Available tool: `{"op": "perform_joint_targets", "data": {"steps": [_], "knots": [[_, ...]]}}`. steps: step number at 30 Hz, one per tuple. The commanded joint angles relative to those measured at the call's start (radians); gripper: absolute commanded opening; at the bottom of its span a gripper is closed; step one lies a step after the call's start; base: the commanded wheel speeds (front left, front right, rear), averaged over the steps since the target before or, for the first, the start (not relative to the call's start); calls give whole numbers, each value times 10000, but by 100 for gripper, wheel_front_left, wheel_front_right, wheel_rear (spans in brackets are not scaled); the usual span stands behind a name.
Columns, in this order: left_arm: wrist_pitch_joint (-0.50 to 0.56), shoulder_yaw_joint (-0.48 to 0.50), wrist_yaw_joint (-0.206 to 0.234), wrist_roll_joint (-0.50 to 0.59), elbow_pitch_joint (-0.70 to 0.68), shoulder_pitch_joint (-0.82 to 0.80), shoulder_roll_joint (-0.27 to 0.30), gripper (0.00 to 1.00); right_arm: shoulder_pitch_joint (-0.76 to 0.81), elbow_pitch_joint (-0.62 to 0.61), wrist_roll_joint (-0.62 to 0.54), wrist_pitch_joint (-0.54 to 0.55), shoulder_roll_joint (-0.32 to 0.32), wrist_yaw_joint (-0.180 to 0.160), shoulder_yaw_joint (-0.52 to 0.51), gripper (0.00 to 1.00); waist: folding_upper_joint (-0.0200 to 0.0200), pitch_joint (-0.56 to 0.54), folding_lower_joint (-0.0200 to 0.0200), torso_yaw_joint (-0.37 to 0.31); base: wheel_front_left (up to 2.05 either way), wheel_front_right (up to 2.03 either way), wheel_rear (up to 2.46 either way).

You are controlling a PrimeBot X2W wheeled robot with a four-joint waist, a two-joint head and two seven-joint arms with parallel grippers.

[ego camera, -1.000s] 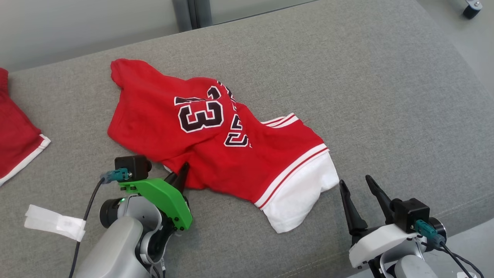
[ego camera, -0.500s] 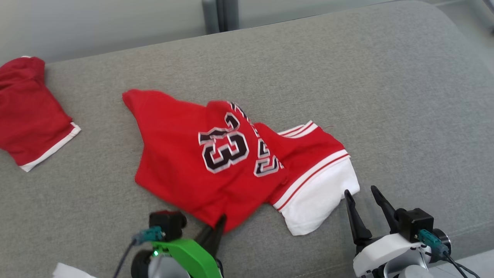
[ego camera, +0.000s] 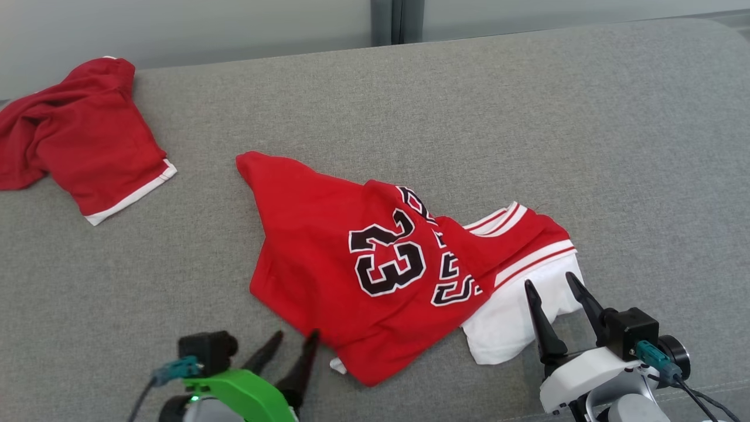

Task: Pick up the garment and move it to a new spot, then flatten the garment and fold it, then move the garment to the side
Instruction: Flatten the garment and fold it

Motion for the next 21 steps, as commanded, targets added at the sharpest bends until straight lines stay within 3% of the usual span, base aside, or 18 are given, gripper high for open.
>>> {"op": "perform_joint_targets", "data": {"steps": [1, 3, 7, 17, 19, 20, 21], "knots": [[-64, 231, 118, -60, -16, 75, 275, 100, 58, -38, -37, -30, -22, 1, -39, 100, 0, 50, 0, -34, 0, 0, 0], [-130, 737, 294, -210, -24, -108, 534, 100, 112, -7, 7, -30, -10, 1, -56, 100, 0, 142, 0, -54, 0, 0, 0], [96, 1282, 50, -539, 542, -781, 875, 100, -65, 48, 67, -30, 22, 1, 142, 100, 0, 312, 0, -253, 0, 0, 0], [866, 1055, -332, -432, 2502, -2112, 1038, 100, -340, 57, 169, -30, 82, 1, 176, 100, 0, 529, 0, -1054, 0, 0, 0], [1033, 924, -456, -414, 2746, -2228, 1028, 48, -304, 30, 186, -30, 87, 1, 114, 100, 0, 558, 0, -1156, 0, 0, 0], [1117, 836, -564, -439, 2783, -2230, 1017, 42, -263, 20, 199, -30, 89, 1, 89, 100, 0, 567, 0, -1187, 0, 0, 0], [1176, 775, -658, -454, 2793, -2231, 1029, 27, -224, 15, 204, -30, 93, 1, 75, 100, 0, 567, 0, -1207, 0, 0, 0]]}}
